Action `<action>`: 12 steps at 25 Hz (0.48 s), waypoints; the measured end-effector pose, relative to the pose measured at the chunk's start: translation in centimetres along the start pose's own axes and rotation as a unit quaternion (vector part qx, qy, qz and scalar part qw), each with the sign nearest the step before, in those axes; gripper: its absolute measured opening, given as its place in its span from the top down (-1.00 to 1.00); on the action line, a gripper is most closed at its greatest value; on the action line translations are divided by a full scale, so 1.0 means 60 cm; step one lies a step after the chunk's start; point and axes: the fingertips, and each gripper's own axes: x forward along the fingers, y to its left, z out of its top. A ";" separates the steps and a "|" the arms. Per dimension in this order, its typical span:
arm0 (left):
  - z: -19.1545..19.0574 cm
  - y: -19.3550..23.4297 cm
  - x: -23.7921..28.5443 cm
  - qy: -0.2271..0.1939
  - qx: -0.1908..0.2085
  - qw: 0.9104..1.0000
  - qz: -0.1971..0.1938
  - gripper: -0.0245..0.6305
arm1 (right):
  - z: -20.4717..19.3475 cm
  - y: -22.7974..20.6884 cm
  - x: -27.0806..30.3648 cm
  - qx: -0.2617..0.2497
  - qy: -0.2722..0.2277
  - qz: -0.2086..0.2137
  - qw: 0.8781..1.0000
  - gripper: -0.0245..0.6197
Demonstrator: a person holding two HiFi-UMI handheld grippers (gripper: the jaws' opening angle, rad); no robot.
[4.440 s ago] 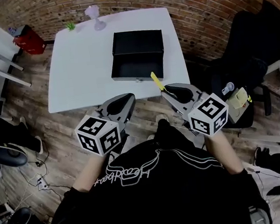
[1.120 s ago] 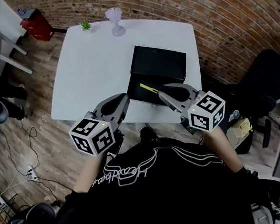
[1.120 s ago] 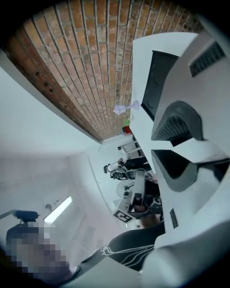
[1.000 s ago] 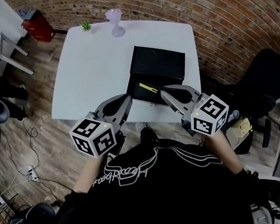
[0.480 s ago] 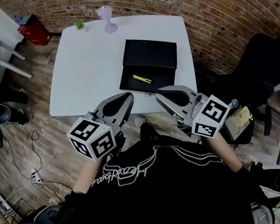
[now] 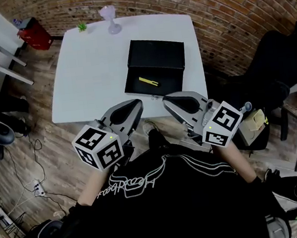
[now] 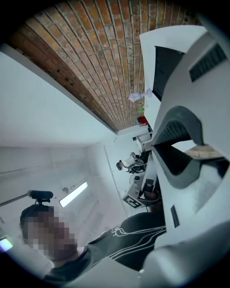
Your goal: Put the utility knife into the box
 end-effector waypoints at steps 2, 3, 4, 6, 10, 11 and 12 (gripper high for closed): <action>-0.001 0.001 0.001 0.001 0.000 1.000 0.000 0.83 | -0.001 -0.002 -0.001 0.000 0.000 -0.003 1.000 0.92; -0.001 0.002 0.003 0.002 -0.001 1.000 0.000 0.83 | -0.001 -0.004 -0.002 0.000 0.000 -0.004 1.000 0.92; -0.001 0.002 0.006 0.004 -0.001 1.000 -0.001 0.83 | -0.001 -0.007 -0.002 0.000 0.002 -0.006 1.000 0.92; 0.001 0.002 0.012 0.007 -0.001 1.000 -0.001 0.83 | -0.002 -0.014 -0.004 0.000 0.006 -0.009 1.000 0.92; 0.006 0.006 0.023 0.012 0.000 1.000 -0.002 0.83 | -0.002 -0.028 -0.003 -0.004 0.014 -0.016 1.000 0.92; 0.006 0.009 0.026 0.013 -0.001 1.000 -0.001 0.83 | -0.003 -0.032 -0.001 -0.004 0.017 -0.018 1.000 0.92; 0.006 0.011 0.028 0.015 -0.002 1.000 -0.001 0.83 | -0.003 -0.035 0.000 -0.004 0.019 -0.018 1.000 0.92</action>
